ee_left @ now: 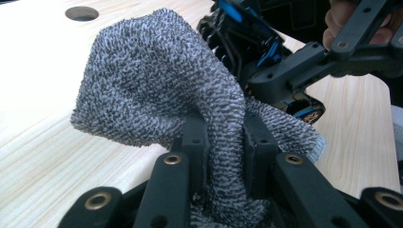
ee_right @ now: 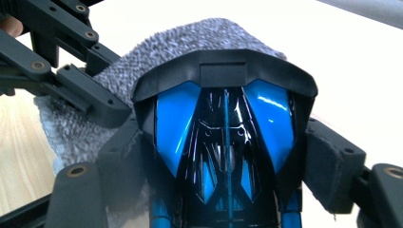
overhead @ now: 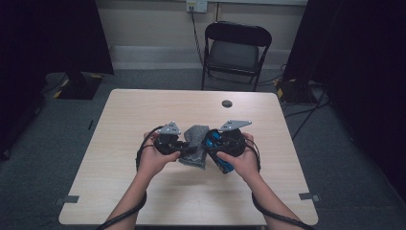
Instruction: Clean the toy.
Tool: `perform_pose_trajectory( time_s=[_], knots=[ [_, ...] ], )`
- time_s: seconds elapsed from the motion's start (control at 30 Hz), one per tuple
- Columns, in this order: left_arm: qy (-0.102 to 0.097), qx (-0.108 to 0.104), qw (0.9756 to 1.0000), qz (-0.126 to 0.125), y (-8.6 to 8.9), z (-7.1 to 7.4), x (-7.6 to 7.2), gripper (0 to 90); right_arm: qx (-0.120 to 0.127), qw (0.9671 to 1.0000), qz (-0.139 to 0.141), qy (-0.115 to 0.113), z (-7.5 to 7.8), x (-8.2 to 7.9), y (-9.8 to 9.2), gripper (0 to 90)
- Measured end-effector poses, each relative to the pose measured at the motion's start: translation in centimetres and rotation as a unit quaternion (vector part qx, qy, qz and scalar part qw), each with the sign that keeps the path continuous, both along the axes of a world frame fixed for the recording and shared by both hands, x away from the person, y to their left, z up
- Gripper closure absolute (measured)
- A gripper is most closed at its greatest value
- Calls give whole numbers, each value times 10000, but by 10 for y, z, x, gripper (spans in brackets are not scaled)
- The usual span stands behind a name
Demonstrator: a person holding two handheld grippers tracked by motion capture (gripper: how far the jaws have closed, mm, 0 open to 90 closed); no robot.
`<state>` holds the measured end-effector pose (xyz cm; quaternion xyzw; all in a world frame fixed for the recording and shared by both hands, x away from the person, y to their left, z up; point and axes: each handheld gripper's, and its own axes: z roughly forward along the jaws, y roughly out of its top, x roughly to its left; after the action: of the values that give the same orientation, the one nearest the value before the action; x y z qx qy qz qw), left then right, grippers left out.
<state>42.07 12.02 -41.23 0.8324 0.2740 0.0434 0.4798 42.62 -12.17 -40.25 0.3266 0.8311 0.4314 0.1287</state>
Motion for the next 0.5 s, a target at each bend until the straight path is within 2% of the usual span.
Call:
perform_pose_trajectory(
  time_s=[0.13,0.3,0.5],
  knots=[
    [-22,43,10000,-24,-3,-1,0,747,19,10000,36,18,-1,-1,2,252],
    [48,-35,10000,-23,-4,-4,0,747,6,10000,44,13,1,-1,2,252],
    [90,-9,9999,-50,-8,-7,-2,747,-9,10000,40,-43,4,-1,7,252]
  ],
)
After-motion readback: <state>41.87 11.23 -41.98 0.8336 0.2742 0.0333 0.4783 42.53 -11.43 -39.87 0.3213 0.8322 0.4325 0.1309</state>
